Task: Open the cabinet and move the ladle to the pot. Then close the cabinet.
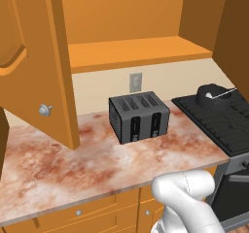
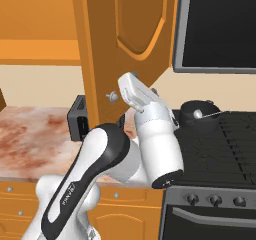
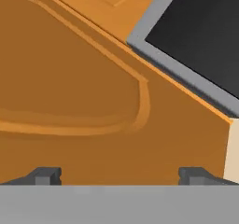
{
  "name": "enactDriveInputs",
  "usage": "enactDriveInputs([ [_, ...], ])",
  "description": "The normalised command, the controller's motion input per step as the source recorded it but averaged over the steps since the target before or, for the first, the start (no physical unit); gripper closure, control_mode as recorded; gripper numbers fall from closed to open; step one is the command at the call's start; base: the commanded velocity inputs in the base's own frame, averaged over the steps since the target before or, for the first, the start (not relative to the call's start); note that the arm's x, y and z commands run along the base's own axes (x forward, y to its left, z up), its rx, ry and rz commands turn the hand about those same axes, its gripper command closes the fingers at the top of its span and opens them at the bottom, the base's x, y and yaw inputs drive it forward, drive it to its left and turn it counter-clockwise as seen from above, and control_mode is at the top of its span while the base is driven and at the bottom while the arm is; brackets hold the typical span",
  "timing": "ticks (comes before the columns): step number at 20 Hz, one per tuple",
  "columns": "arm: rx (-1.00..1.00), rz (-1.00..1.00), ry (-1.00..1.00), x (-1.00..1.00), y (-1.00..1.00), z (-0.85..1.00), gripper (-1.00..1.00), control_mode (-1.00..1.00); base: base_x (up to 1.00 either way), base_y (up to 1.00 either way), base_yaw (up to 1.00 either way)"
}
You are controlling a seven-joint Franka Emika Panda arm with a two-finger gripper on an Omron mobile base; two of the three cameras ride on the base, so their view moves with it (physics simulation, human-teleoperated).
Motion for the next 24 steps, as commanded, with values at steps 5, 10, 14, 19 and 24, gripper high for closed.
enactDriveInputs([
  [5,0.15,0.11,0.0,0.42,0.0,0.0,-1.0,-1.0,0.0,0.0,0.0],
  [10,0.13,0.12,0.0,0.3,0.03,0.0,-1.0,-1.0,0.0,0.0,0.0],
  [14,0.09,0.13,0.0,0.09,0.26,0.0,-1.0,-1.0,0.0,0.0,0.0],
  [19,0.05,0.14,0.0,0.0,0.54,0.0,-1.0,-1.0,0.0,0.0,0.0],
  [24,0.01,0.12,-0.01,0.0,0.8,0.0,-1.0,-1.0,0.0,0.0,0.0],
])
